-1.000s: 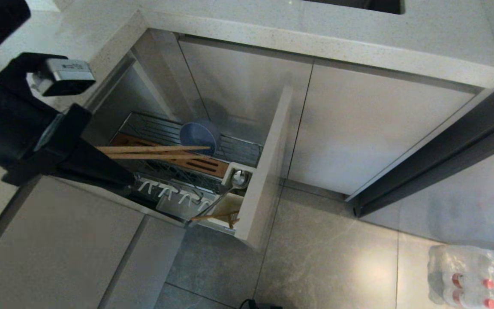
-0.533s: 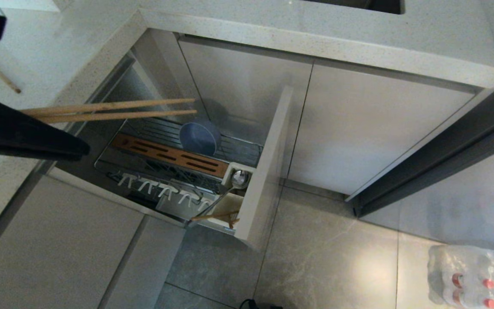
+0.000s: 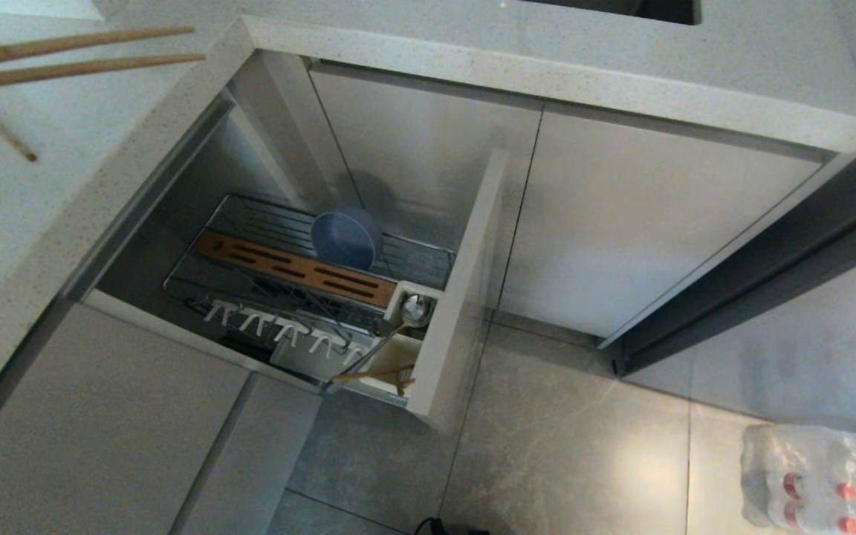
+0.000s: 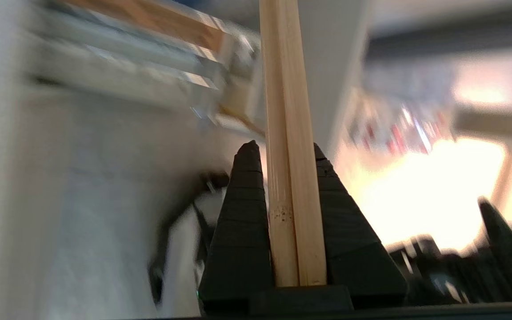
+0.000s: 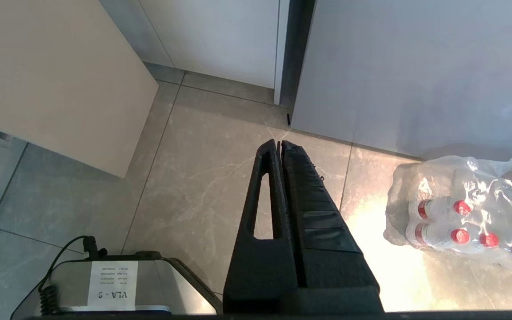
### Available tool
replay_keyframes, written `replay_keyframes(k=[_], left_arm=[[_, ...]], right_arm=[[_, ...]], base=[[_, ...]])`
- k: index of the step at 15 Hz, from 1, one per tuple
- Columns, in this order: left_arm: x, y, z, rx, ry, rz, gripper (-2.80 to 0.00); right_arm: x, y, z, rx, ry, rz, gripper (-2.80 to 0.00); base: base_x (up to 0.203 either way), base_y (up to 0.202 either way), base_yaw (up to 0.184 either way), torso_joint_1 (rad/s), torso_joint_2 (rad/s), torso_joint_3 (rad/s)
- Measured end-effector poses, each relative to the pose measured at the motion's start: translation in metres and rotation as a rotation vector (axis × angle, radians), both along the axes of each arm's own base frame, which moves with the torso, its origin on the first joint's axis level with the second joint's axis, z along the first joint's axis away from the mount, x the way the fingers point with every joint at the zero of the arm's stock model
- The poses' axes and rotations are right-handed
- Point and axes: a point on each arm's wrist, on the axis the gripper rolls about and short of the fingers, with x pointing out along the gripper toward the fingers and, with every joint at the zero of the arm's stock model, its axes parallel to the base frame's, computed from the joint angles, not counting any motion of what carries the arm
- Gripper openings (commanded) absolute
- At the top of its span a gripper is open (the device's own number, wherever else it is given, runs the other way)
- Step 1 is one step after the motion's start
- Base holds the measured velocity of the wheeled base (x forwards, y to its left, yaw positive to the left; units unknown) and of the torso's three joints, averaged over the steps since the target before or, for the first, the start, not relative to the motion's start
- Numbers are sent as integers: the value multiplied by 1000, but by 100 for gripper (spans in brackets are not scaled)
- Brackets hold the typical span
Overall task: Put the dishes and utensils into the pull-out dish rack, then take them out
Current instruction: Take the chopsticks out of the cupboard, then take the bowl out of the cupboard
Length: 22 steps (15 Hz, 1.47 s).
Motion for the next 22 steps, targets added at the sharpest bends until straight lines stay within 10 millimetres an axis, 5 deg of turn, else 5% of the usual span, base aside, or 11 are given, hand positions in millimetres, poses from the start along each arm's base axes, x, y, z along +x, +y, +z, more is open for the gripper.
replay_keyframes(k=[4, 10, 17, 22], left_arm=[[-14, 12, 5, 25, -81, 194, -280], [-8, 21, 5, 88, -108, 583, -280], [49, 27, 12, 66, -169, 989, -280], [95, 31, 10, 43, -192, 1070, -280]], right_arm=[[0, 0, 0, 0, 0, 0, -280], [0, 0, 0, 0, 0, 0, -280], [0, 0, 0, 0, 0, 0, -280], [0, 0, 0, 0, 0, 0, -280]], base=[[0, 0, 0, 0, 0, 0], [0, 0, 0, 0, 0, 0], [0, 0, 0, 0, 0, 0], [0, 0, 0, 0, 0, 0]])
